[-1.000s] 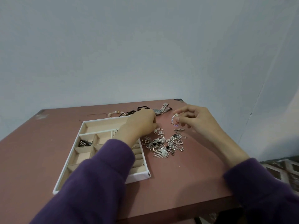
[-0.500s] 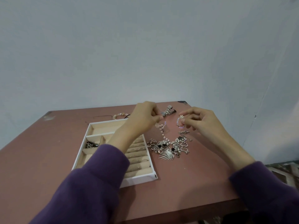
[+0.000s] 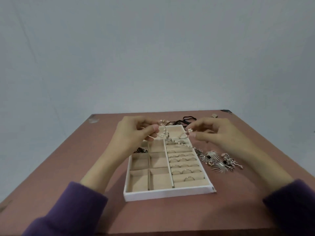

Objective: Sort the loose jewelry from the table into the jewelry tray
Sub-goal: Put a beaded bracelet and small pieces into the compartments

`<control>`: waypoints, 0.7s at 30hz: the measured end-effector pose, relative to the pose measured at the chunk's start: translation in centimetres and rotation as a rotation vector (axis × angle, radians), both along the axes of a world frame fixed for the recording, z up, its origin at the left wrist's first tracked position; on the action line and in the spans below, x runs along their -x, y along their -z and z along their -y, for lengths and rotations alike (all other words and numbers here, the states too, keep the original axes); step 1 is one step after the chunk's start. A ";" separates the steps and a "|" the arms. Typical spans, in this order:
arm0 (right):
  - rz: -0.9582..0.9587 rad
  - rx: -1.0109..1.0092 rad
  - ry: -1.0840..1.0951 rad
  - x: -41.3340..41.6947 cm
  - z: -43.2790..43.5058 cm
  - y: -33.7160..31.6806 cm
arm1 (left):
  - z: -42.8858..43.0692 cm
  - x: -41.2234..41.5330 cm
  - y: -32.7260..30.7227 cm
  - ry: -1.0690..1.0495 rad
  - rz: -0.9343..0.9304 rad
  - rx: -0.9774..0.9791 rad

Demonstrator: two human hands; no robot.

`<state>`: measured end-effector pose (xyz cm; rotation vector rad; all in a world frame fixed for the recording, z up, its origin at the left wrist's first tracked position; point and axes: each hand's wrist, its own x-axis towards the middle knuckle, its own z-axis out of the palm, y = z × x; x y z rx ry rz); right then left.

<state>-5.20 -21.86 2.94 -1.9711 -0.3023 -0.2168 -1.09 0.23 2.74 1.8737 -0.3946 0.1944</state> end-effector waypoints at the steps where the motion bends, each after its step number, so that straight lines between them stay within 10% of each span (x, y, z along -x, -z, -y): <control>1: -0.020 0.072 -0.057 -0.1 -0.8 -0.1 | -0.1 0.0 0.2 -0.003 -0.004 0.000; 10: -0.041 0.268 -0.179 -0.8 -3.1 -0.7 | 0.5 -0.2 -0.1 0.015 0.019 0.060; 21: -0.140 -0.245 -0.175 -2.8 -1.5 -1.3 | 3.1 -1.5 0.5 0.026 -0.020 0.108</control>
